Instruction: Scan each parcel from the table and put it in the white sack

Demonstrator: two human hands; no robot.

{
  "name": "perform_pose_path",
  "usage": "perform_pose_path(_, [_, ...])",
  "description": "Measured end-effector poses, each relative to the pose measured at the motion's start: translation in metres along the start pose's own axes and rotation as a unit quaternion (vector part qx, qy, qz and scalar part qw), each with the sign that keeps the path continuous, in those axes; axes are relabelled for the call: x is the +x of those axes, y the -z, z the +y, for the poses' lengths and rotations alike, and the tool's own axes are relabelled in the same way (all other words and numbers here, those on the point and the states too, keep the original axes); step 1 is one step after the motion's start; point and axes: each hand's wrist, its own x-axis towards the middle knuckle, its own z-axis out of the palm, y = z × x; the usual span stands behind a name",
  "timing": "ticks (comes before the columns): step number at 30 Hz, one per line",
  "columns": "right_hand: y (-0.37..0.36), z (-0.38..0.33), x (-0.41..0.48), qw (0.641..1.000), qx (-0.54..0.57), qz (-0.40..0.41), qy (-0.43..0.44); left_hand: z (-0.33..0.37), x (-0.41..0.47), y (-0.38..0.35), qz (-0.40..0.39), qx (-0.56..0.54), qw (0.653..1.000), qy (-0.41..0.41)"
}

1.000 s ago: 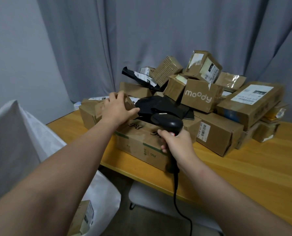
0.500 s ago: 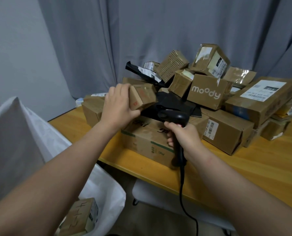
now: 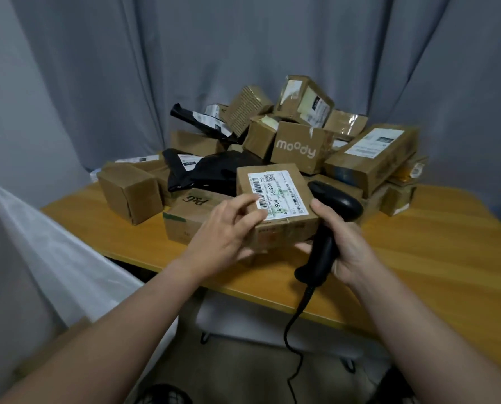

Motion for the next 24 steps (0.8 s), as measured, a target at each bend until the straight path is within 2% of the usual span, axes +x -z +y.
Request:
perform_pose_path(2, [0.013,-0.002,-0.007,0.999,0.002,0.021,0.041,0.013,0.005,0.004,-0.053,-0.096,0.991,0.080])
perform_pose_path(3, [0.020,-0.003,-0.010,0.998,-0.004,0.029,0.063,0.023,0.010,0.008,-0.058,-0.165,0.971,0.163])
perform_pose_path(4, [0.026,-0.003,-0.012,0.996,-0.007,0.034,0.083,0.031,0.018,0.012,-0.043,-0.238,0.936,0.257])
perform_pose_path(5, [0.032,-0.003,-0.014,0.994,-0.004,0.036,0.103,0.039,0.028,0.016,-0.029,-0.315,0.882,0.349])
perform_pose_path(7, [0.039,-0.002,-0.017,0.990,0.014,0.035,0.135,0.047,0.045,0.022,-0.056,-0.470,0.743,0.474])
perform_pose_path(8, [0.040,-0.001,-0.020,0.988,0.022,0.032,0.150,0.049,0.050,0.025,-0.093,-0.525,0.686,0.494])
perform_pose_path(9, [0.040,0.002,-0.023,0.986,0.034,0.025,0.164,0.052,0.052,0.027,-0.124,-0.569,0.646,0.494])
perform_pose_path(11, [0.040,0.007,-0.027,0.982,0.059,0.010,0.180,0.061,0.051,0.025,-0.134,-0.617,0.598,0.494])
perform_pose_path(12, [0.041,0.011,-0.029,0.983,0.060,0.008,0.175,0.063,0.049,0.021,-0.111,-0.624,0.588,0.503])
perform_pose_path(14, [0.043,0.017,-0.031,0.989,0.016,0.033,0.140,0.061,0.046,0.014,-0.040,-0.608,0.597,0.522])
perform_pose_path(16, [0.050,0.019,-0.033,0.987,-0.078,0.084,0.116,0.052,0.045,0.012,0.016,-0.547,0.644,0.534])
perform_pose_path(18, [0.060,0.016,-0.039,0.965,-0.202,0.095,0.136,0.041,0.045,0.015,0.054,-0.483,0.686,0.541])
perform_pose_path(21, [0.061,0.012,-0.055,0.935,-0.304,0.032,0.180,0.034,0.049,0.025,0.033,-0.383,0.774,0.502])
perform_pose_path(22, [0.059,0.011,-0.059,0.929,-0.315,0.021,0.191,0.033,0.050,0.026,0.021,-0.368,0.790,0.489])
perform_pose_path(24, [0.054,0.011,-0.064,0.924,-0.325,0.019,0.203,0.032,0.051,0.024,0.006,-0.365,0.799,0.478])
